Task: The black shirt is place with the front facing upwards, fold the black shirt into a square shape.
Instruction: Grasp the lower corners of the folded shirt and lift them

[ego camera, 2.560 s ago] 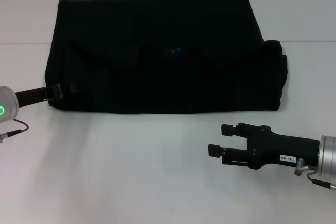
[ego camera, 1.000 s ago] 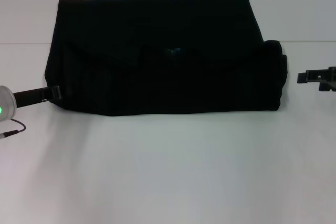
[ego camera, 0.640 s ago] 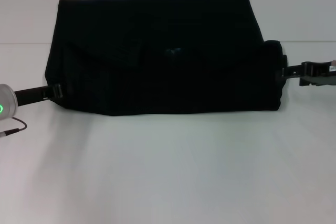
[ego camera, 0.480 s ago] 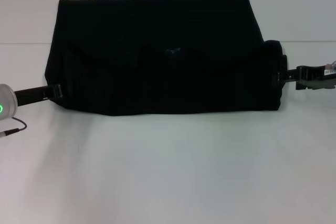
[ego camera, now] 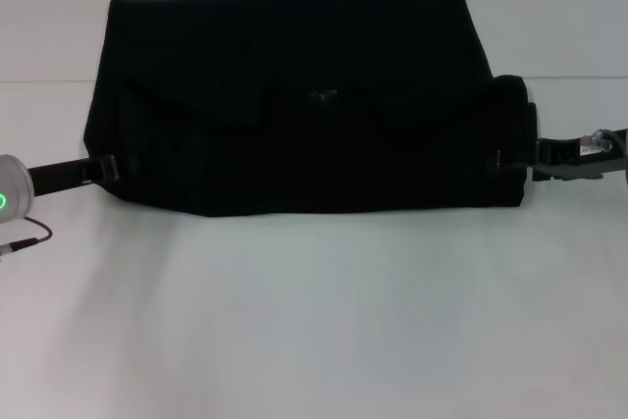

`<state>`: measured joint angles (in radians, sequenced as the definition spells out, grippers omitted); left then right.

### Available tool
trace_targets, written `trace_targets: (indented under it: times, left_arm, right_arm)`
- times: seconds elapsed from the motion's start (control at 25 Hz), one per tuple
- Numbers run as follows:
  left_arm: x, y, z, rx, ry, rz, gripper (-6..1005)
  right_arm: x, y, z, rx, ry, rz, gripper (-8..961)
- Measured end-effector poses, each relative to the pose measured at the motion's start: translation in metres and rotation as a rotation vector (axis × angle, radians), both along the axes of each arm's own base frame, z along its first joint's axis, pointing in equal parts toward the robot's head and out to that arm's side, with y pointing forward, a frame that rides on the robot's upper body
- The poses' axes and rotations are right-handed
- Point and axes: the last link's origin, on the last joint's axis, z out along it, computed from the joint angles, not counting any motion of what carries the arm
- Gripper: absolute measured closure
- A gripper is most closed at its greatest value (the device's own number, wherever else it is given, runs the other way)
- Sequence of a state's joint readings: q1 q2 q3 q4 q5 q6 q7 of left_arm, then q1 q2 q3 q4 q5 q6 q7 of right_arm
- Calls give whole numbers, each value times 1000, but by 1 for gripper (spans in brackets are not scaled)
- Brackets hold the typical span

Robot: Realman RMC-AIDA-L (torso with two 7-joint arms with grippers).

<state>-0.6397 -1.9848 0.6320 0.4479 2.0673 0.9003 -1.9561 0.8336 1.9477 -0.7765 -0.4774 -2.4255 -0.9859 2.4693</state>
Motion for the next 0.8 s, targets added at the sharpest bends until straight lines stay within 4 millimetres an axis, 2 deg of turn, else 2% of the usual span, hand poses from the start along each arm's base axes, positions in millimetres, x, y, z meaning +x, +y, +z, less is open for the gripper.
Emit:
trace_targets:
  times: [0.36,0.64,0.72,0.8]
  left_arm:
    - [0,0,0,0,-2,1,972]
    - [0,0,0,1,-3,2,972]
    - [0,0,0,0,-2,1,972]
    - [0,0,0,0,-2,1,972]
  right_arm:
    - [-10,-1,-17,-35,-22,34,179]
    - [-12,0,-20,-39,-49,56,184]
    - [-12,0,-20,-39,-50,56,398]
    - [-12,0,-20,-38,-49,57,480]
